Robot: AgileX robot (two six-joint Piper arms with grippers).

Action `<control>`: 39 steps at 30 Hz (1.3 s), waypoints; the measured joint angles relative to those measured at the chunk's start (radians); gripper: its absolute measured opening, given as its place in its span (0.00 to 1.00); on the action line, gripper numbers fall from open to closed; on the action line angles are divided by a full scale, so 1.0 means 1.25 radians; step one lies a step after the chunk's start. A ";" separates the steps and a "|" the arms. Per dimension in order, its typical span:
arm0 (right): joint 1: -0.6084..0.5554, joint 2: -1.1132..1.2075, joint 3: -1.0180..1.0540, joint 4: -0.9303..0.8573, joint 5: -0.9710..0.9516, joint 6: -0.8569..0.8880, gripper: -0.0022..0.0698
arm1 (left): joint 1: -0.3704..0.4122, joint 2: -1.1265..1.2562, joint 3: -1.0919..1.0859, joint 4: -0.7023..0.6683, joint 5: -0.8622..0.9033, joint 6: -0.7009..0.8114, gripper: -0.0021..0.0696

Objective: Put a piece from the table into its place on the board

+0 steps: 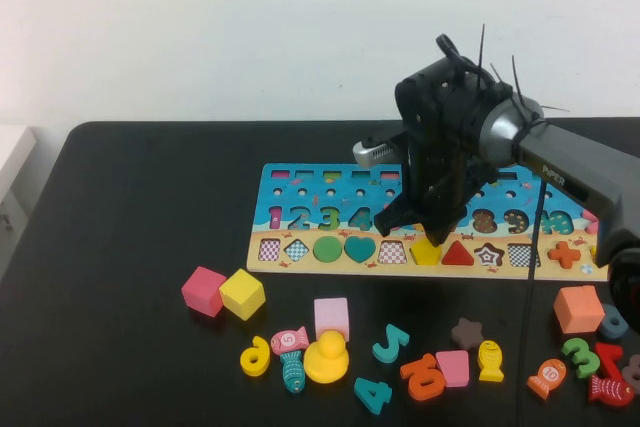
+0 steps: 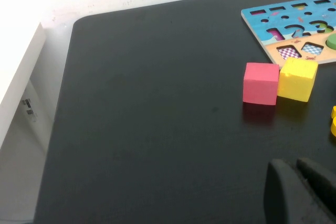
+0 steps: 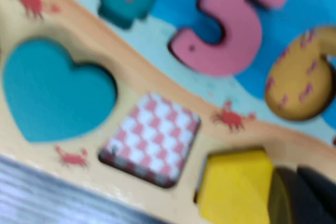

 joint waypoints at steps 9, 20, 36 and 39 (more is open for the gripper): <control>0.000 0.000 0.000 0.010 -0.001 -0.002 0.06 | 0.000 0.000 0.000 0.000 0.000 0.000 0.03; 0.000 0.004 0.000 0.016 -0.001 -0.002 0.06 | 0.000 0.000 0.000 0.000 0.000 0.001 0.03; 0.052 -0.293 -0.001 -0.091 -0.007 -0.079 0.06 | 0.000 0.000 0.000 0.000 0.000 0.001 0.03; 0.071 -0.370 -0.001 -0.148 -0.009 -0.098 0.06 | 0.000 0.000 0.000 0.000 0.000 0.001 0.03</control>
